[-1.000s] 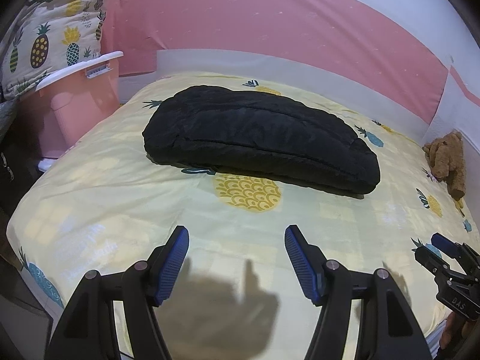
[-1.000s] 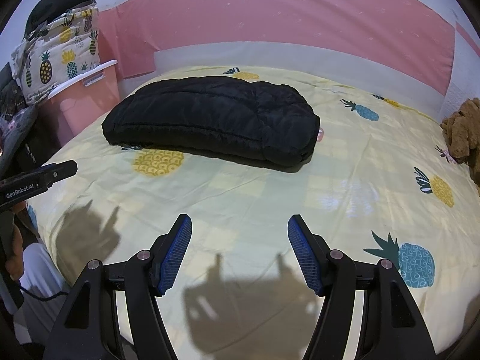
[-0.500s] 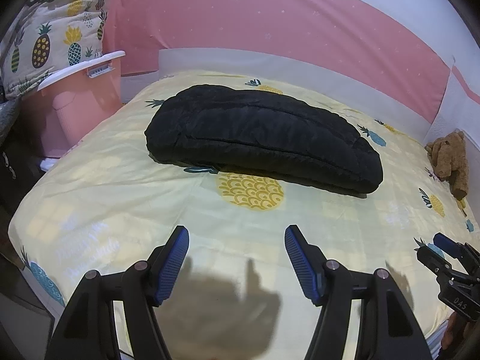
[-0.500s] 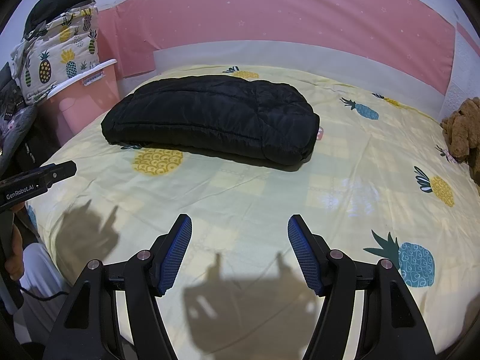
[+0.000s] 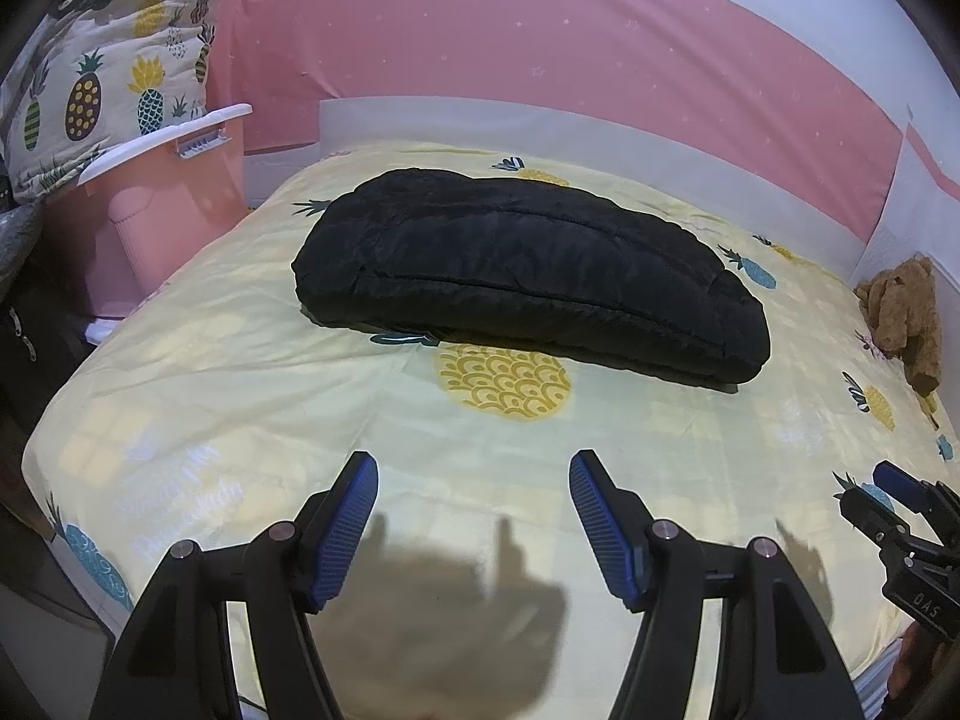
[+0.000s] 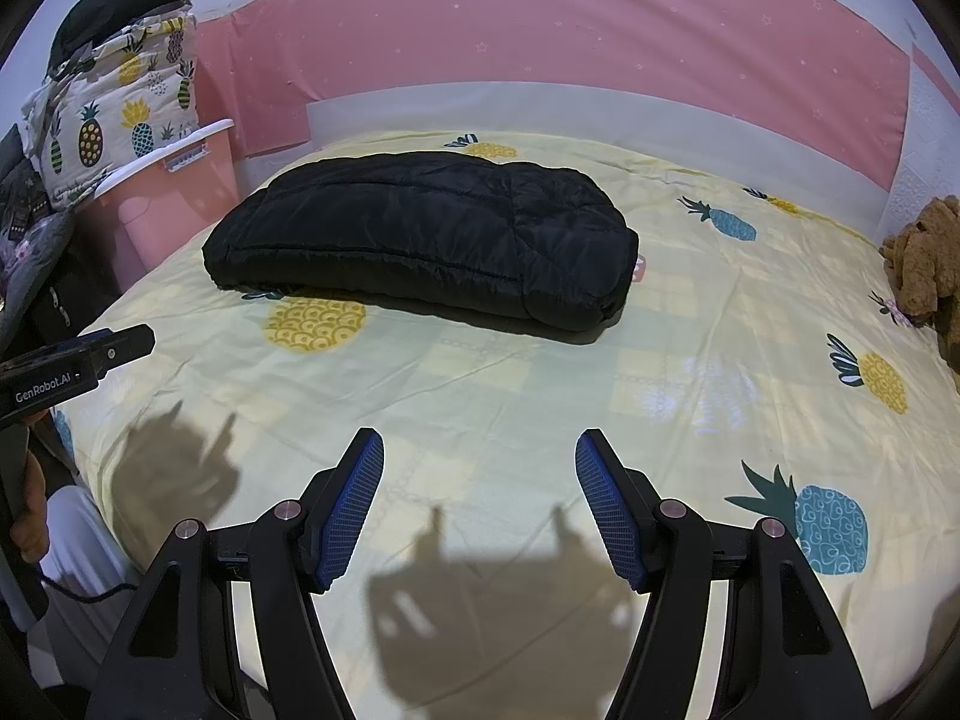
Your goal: Fold large clothes
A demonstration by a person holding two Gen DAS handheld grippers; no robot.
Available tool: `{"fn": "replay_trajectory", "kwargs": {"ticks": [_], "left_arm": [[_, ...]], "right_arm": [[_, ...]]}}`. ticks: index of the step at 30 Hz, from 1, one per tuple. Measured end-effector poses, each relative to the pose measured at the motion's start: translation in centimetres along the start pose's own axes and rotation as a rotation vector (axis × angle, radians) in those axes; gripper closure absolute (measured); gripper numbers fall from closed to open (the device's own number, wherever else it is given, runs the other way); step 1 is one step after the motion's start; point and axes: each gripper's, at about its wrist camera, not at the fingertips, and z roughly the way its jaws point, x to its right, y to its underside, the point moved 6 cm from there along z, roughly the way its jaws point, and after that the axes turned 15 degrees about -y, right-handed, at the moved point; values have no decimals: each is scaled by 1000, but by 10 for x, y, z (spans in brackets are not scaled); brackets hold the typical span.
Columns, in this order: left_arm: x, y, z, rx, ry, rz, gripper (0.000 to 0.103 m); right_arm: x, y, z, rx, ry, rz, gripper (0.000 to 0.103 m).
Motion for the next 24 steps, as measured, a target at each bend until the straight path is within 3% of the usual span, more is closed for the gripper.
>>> {"fn": "replay_trajectory", "kwargs": {"ticks": [24], "left_arm": [[0,5,1,-7,-20,1,37]], "right_arm": [[-1,0,0,-1,1,-1,36]]}}
